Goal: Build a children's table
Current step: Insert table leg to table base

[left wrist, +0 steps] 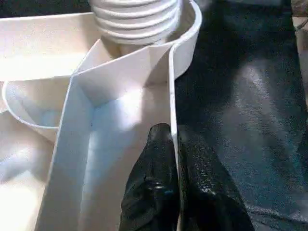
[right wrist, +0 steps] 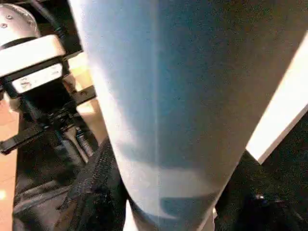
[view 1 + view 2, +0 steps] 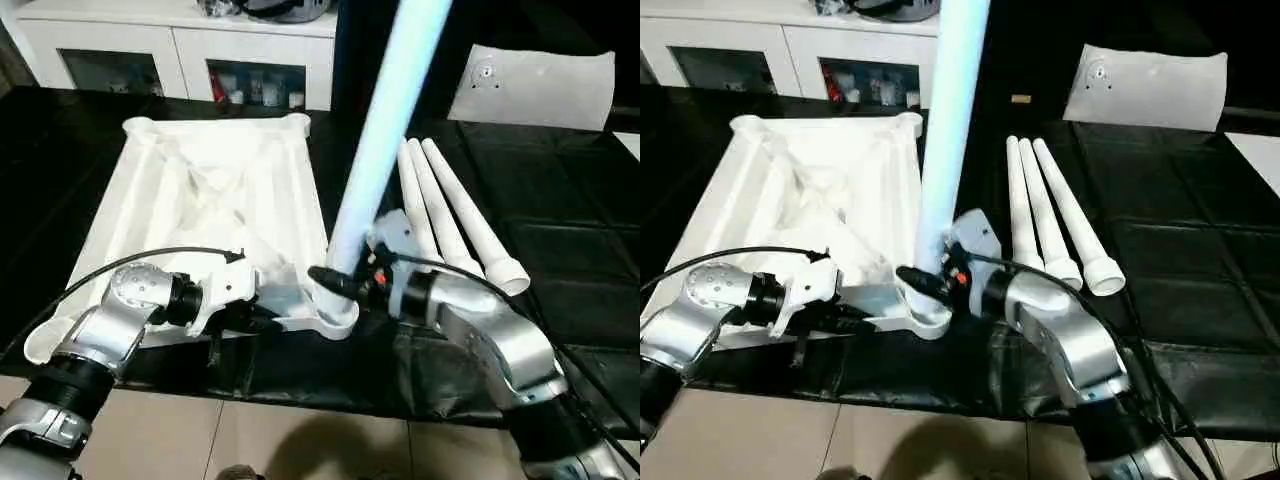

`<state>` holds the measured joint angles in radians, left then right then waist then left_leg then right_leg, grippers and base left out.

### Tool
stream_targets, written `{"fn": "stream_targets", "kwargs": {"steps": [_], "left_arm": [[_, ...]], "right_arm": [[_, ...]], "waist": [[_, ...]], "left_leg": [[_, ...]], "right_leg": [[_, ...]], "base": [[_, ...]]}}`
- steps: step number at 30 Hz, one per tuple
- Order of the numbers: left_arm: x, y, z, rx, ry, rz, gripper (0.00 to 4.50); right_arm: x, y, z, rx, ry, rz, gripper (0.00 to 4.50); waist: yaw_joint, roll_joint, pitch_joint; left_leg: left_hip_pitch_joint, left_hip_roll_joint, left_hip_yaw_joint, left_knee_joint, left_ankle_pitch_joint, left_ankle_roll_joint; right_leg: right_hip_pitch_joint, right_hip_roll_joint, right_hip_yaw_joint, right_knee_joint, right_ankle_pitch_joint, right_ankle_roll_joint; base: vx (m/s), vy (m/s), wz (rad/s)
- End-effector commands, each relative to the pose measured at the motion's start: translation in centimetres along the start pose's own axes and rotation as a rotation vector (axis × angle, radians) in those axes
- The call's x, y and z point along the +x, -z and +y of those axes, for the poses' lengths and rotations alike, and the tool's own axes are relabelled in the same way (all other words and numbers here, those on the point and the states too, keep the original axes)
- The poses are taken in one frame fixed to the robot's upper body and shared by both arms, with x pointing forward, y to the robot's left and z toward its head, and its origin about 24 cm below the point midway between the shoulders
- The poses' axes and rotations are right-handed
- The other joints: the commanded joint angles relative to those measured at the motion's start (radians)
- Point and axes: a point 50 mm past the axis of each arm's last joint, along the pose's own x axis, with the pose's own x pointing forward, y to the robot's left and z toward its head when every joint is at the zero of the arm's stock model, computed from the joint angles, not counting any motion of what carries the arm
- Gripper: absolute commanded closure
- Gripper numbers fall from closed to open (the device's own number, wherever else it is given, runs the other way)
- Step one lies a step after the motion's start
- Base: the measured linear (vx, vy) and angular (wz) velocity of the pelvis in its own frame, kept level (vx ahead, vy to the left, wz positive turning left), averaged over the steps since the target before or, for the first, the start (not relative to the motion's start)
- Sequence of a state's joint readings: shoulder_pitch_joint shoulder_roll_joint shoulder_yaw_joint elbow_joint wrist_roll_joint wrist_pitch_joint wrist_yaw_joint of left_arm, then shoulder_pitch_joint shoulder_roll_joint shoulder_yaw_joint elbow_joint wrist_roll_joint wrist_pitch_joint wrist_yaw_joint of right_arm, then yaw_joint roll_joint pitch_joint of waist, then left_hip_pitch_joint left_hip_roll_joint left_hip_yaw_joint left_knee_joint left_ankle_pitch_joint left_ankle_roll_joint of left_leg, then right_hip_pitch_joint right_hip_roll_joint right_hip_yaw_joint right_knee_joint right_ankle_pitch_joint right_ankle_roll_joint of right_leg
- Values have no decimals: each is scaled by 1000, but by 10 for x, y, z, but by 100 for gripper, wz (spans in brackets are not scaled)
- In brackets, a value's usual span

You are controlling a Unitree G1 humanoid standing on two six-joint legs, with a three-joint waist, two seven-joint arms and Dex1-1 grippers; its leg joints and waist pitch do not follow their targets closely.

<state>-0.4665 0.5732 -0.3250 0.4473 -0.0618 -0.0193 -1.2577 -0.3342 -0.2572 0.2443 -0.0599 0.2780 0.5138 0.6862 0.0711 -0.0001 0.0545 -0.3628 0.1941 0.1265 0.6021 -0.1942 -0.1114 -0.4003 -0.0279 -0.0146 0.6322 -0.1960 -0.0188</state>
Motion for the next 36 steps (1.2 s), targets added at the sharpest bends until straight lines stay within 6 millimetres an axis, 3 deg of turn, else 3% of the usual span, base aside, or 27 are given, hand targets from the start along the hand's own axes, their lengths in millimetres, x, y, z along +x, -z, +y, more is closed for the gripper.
{"fn": "stream_targets", "kwargs": {"steps": [1, 4, 12, 27, 36], "left_arm": [[1, -5, 5, 14, -36, -28, 450], [-1, -2, 5, -14, -41, -25, 450], [-2, -2, 6, -40, -33, -50, 450], [-4, -2, 11, -26, -50, -31, 450], [-1, -3, 10, -18, -30, -28, 450]], "right_arm": [[-2, 1, 0, 4, -2, 13, 258], [-3, 1, -2, 1, 9, 18, 258], [-2, 4, -6, 5, 21, 42, 258], [3, 5, -12, 31, -7, 76, 258], [9, 16, -19, 116, -15, 101, 258]], "waist": [[-2, 6, -60], [-5, 2, -58], [-9, 2, -60], [-9, -1, -58], [-13, 1, -56]], "left_leg": [[5, 16, 17, -74, -162, -27], [6, 17, 16, -76, -181, -30], [6, 16, 16, -75, -173, -25], [8, 16, 17, -77, -190, -24], [10, 17, 15, -79, -215, -26]], "right_leg": [[53, -81, 40, -77, -185, -154], [52, -83, 41, -81, -244, -140], [52, -81, 41, -79, -213, -150], [49, -83, 42, -85, -272, -140], [47, -83, 41, -87, -302, -142]], "base": [[0, 0, 0], [0, 0, 0], [0, 0, 0], [0, 0, 0], [0, 0, 0]]}}
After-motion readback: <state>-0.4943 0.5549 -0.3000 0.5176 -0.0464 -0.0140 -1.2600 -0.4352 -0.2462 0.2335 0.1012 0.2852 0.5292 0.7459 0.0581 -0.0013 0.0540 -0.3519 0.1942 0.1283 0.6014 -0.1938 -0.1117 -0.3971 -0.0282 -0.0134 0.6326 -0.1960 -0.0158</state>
